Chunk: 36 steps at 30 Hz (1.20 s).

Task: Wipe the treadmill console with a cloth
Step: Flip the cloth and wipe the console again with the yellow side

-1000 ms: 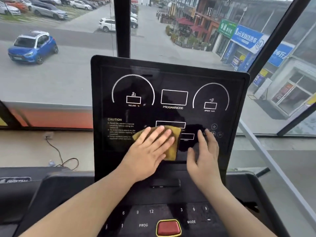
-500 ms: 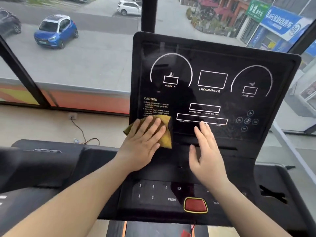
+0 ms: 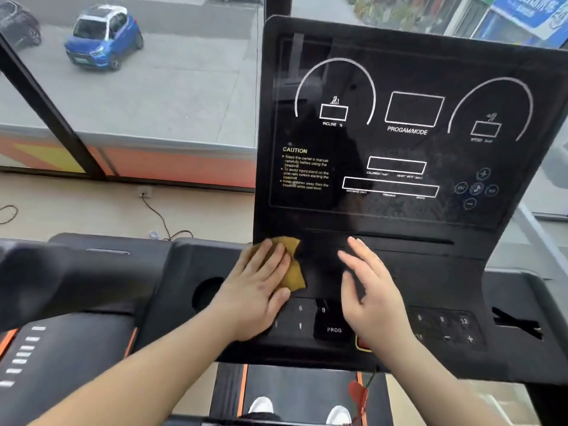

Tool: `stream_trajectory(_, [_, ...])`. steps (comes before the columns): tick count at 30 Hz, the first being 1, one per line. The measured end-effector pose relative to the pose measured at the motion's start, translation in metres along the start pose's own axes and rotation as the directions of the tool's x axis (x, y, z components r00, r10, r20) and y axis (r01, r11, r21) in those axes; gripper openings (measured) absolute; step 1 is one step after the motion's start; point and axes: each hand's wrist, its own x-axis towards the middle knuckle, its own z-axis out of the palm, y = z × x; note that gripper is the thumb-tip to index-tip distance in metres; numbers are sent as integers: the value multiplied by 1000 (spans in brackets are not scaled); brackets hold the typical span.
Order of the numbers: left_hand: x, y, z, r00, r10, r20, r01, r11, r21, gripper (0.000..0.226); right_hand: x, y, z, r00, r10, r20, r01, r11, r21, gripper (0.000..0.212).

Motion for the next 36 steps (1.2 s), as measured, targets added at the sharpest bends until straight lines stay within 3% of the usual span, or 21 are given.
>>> stream_trajectory(5, [-14,31,14,992,-63,109,75,991,-115,77,-16,-14,17,992,20,125,-20,1000,0,37])
stream_trajectory(8, [-5,38,8,983,152,106,-127,969,-211,64,-28,-22,34,970,74,230,-77,997,3,49])
stream_trajectory(10, [-6,30,-1,971,238,-3,-222,899,-377,55,-33,-30,42,953,130,272,-122,991,-45,56])
stream_trajectory(11, [-9,21,-7,979,166,-121,-202,883,-423,53,-36,-36,44,938,155,310,-133,987,-90,58])
stream_trajectory(13, [-20,-2,-16,932,-124,-340,-35,904,-425,46,-39,-48,52,866,189,464,-125,978,-166,60])
stream_trajectory(15, [-34,-23,-20,884,-307,-353,160,908,-387,43,-41,-57,63,766,159,622,19,963,-269,61])
stream_trajectory(16, [-38,-30,-18,900,-323,-294,214,912,-349,46,-41,-58,68,737,132,663,102,948,-302,63])
stream_trajectory(19, [-38,-33,-2,970,-231,-77,212,957,-198,56,-22,-43,73,749,99,655,175,924,-340,71])
stream_trajectory(24, [-40,-38,16,979,-197,-48,187,968,-167,58,4,-26,80,824,173,539,132,867,-480,67])
stream_trajectory(27, [-41,-39,21,976,-209,-63,198,968,-154,59,-11,-48,88,787,226,574,49,904,-424,69])
stream_trajectory(33, [-38,-41,19,977,-198,-74,184,968,-168,60,-34,-59,57,626,120,771,178,940,-290,71])
stream_trajectory(36, [-39,-45,9,984,-160,-80,143,971,-192,60,-2,-41,62,701,131,701,174,922,-347,59])
